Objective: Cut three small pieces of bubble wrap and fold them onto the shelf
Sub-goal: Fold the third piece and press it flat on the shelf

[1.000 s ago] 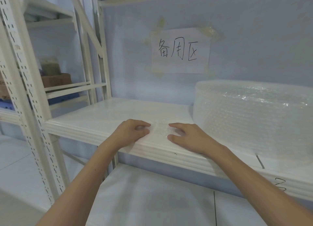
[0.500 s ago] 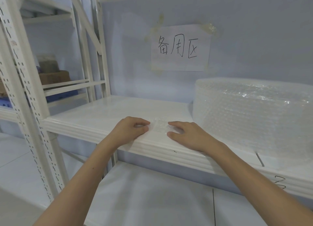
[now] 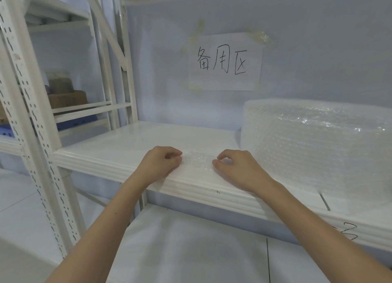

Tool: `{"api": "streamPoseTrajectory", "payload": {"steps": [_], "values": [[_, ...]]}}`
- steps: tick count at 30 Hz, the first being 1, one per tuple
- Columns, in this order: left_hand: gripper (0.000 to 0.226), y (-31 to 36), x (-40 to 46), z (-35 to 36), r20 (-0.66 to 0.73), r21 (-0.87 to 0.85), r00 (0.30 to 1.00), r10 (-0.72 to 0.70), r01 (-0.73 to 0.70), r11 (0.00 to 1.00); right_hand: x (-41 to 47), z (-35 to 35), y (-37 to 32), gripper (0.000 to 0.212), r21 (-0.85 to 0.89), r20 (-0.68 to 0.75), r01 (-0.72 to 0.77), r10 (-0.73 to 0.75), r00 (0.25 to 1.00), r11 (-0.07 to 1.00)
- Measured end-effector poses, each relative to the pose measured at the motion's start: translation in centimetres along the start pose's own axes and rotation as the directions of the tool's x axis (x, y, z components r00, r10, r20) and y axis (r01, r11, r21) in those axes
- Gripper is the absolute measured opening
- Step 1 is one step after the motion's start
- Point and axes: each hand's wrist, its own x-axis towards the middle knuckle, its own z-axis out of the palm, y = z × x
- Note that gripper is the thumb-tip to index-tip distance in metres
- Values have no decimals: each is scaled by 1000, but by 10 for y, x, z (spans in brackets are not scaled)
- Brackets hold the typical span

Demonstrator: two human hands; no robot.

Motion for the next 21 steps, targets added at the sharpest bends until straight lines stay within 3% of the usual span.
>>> {"api": "streamPoseTrajectory", "payload": {"steps": [6,21], "values": [[21,0,0,3,-22,18,1000,-6,6,1000,-1,2,-3,30,8,16,16,-16,1000,1000],[22,-4,2,3,-45,-128,999,-10,4,992,0,5,-2,26,6,28,96,-96,995,995]]}}
